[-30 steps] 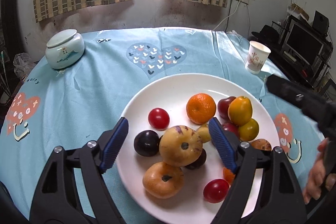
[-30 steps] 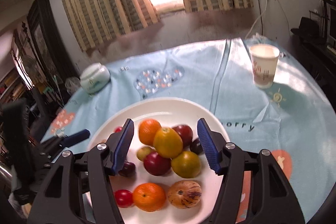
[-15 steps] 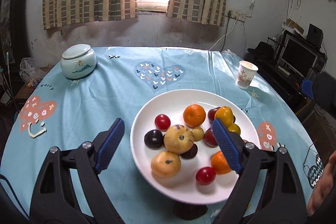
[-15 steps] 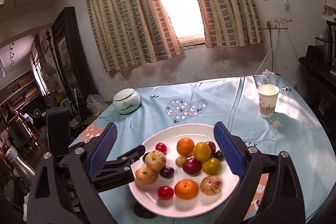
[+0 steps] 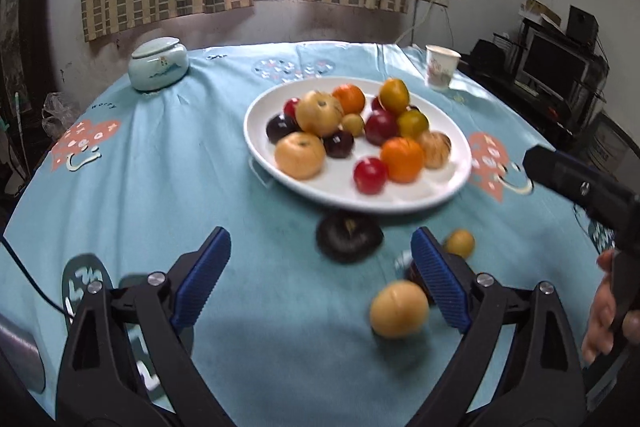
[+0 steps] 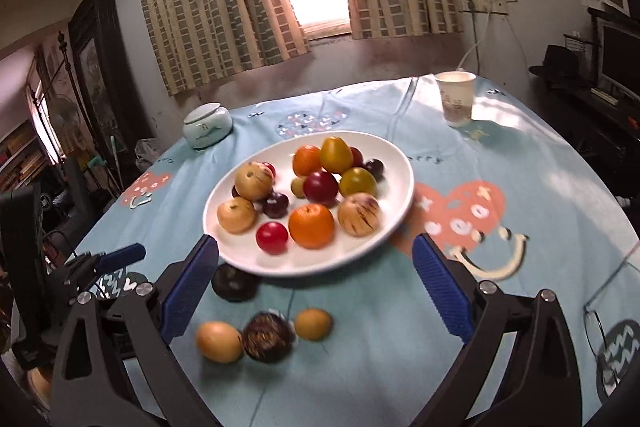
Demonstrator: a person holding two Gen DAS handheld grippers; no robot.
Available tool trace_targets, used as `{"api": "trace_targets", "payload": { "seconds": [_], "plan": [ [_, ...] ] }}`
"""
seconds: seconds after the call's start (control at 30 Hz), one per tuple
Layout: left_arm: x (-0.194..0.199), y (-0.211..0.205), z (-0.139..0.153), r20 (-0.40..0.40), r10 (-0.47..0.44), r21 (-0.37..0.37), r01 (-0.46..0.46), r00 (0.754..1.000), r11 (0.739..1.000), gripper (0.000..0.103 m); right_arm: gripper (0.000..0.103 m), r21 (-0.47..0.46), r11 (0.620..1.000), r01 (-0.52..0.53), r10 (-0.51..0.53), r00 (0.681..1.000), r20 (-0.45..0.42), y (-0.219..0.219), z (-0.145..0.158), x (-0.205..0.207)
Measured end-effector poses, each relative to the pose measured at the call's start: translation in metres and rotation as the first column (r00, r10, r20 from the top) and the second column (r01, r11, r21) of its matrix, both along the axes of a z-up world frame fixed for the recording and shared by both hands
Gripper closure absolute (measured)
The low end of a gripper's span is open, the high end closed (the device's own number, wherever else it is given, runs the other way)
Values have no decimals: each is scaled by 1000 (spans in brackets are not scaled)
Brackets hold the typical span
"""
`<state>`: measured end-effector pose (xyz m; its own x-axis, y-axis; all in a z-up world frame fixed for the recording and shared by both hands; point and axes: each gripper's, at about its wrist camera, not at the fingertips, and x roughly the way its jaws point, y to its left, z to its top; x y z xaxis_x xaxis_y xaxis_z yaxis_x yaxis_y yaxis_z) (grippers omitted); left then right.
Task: Organize fruits
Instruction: 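Withdraw both tools from the plate toward the remaining fruits, then grasp the pale yellow round fruit with the left tool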
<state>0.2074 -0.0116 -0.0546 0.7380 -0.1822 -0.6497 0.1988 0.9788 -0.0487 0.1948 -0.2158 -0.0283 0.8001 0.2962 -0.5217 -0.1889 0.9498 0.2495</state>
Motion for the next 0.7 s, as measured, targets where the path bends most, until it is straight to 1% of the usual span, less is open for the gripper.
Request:
{"api": "trace_targets", "payload": {
  "seconds": [0.03, 0.1, 0.17, 0.23, 0.3, 0.4, 0.5, 0.63, 0.7],
  "plan": [
    [-6, -2, -2, -1, -14, 5, 14, 1000, 1000, 10, 1, 7, 1000, 11, -11, 1000, -4, -5, -3, -6],
    [-18, -7, -10, -17, -52, 19, 53, 998, 998, 9, 1, 20, 999, 35, -35, 999, -30, -16, -11, -11],
    [-23, -16, -15, -35, -83, 53, 85, 996, 995, 9, 1, 63, 997, 53, -49, 997, -64, -27, -18, -14],
    [-25, -22, -17, -40, -101, 76, 104, 994, 992, 9, 1, 111, 991, 71, -60, 994, -96, -36, -21, -11],
    [-23, -23, -20, -57, -102, 83, 106, 993, 991, 9, 1, 137, 987, 82, -67, 991, -115, -40, -23, -9],
    [-13, -22, -30, -123, -80, 92, 92, 989, 991, 9, 1, 127, 989, 72, -56, 991, -120, -37, -23, -10],
    [-7, -21, -37, -165, -74, 86, 89, 983, 992, 9, 1, 108, 992, 58, -45, 992, -118, -33, -23, -11],
    [-7, -21, -38, -160, -70, 88, 85, 985, 992, 10, 1, 107, 992, 60, -46, 991, -126, -33, -25, -10],
    [-8, -19, -37, -152, -76, 74, 88, 985, 993, 15, 1, 105, 993, 61, -46, 990, -132, -33, -26, -9]
  ]
}}
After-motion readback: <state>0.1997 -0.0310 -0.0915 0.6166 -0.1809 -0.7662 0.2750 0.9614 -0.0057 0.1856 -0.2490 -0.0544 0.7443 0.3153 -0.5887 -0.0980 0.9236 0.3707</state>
